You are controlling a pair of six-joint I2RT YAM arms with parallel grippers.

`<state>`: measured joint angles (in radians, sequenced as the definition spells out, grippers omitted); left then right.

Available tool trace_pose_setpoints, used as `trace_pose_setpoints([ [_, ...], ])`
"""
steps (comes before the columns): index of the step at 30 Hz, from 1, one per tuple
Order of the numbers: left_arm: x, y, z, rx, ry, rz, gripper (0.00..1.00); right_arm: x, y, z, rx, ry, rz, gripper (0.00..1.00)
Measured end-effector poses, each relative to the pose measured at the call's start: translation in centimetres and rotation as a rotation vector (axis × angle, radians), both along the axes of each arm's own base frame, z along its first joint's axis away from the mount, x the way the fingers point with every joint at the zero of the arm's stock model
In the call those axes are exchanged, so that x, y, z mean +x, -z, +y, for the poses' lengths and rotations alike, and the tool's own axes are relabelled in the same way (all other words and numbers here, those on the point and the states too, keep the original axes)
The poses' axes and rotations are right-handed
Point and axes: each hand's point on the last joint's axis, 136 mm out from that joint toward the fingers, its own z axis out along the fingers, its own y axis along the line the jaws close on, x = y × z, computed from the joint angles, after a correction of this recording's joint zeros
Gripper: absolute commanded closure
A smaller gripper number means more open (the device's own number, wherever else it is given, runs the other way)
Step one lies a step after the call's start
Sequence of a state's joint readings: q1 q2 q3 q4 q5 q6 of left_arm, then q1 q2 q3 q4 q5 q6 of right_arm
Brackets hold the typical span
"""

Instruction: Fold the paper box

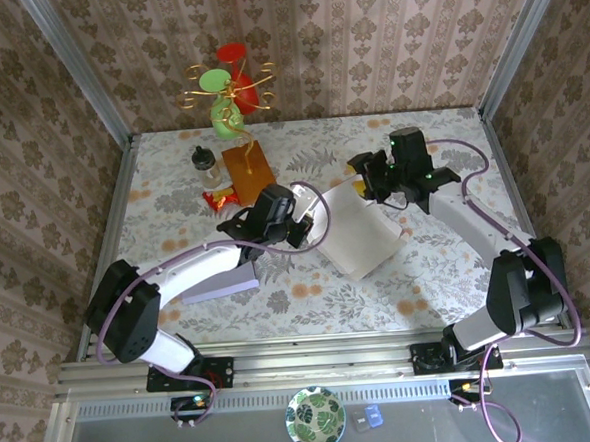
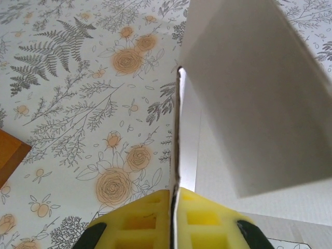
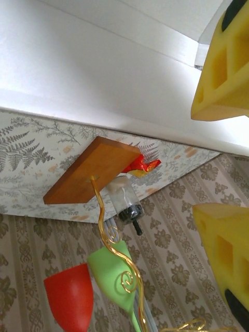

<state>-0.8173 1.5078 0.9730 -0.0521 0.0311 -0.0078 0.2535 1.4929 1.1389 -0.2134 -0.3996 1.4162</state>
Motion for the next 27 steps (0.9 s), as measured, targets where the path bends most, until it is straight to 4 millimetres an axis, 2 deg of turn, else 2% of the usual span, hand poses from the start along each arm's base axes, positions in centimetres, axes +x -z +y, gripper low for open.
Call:
trace_pose_setpoints([
  [5, -0.1, 0.2, 0.1, -0.008, 0.007, 0.01, 1.0, 0.7, 0.9, 0.4, 0.008, -0.003, 0.008, 0.65],
  [17, 0.3, 0.0, 0.5, -0.026, 0.009, 0.022, 1.0, 0.7, 2.2, 0.9, 0.017, -0.005, 0.033, 0.82],
  [23, 0.6, 0.0, 0.7, -0.034, 0.006, 0.026, 0.99, 0.6, 2.5, 0.9, 0.02, 0.002, 0.036, 0.99],
  [25, 0.6, 0.1, 0.9, -0.038, 0.004, 0.037, 0.9, 0.3, 2.7, 0.9, 0.021, 0.01, 0.03, 1.0],
  [27, 0.7, 0.3, 1.1, -0.053, -0.009, 0.059, 0.64, 0.0, 2.9, 1.0, 0.019, 0.024, 0.015, 1.0],
])
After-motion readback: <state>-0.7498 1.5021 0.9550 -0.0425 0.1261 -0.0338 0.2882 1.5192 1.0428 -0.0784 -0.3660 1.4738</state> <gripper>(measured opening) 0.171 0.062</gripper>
